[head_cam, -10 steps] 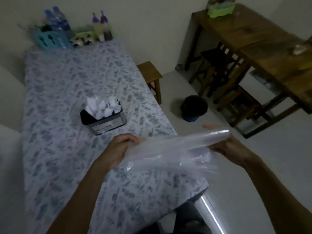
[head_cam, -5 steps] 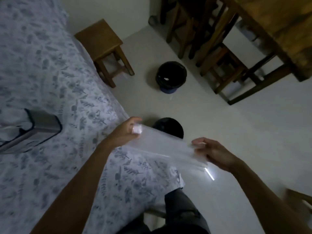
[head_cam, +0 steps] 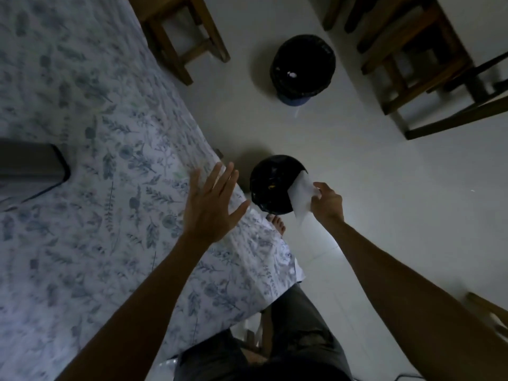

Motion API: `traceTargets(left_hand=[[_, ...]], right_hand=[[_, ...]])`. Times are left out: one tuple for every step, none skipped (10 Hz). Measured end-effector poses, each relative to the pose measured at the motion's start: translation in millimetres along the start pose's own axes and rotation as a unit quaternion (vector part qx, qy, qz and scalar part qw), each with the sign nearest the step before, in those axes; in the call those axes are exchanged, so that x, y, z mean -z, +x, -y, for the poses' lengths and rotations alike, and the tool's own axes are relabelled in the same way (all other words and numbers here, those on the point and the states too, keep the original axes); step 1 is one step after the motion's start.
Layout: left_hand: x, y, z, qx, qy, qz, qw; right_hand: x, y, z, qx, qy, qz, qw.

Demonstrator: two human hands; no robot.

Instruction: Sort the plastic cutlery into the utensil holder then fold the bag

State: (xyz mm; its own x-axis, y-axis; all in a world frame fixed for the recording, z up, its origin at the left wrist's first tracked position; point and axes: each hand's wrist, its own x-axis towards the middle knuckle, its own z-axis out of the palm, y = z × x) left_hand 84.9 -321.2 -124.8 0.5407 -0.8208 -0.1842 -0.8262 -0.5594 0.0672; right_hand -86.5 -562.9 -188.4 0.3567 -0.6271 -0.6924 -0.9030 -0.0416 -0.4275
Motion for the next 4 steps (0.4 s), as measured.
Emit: traceTargets(left_hand=[[-3.4,-2.2,1.2,-0.001,0.003,-0.028,1.0],[-5.8,-1.1,0.7,0.004,0.009,-0.028,1.0],[-1.0,0.1,-0.6,0.003,0.01,-0.021,1.0],[-0.6,0.7,-1.6,0.015,0.009,-0.005,1.0]], right_hand=[[-15.1,22.5,0.8,-0.022,-0.007,0.003,1.0],[-25.2,38.0,8.7,-0.025,-0.023,0.04,0.999],[-27.5,38.2,18.7,-0.034,-0.021,0.068,0.997],[-31.4,31.6,30.5,-0.02,-0.016,0.052,0.998]])
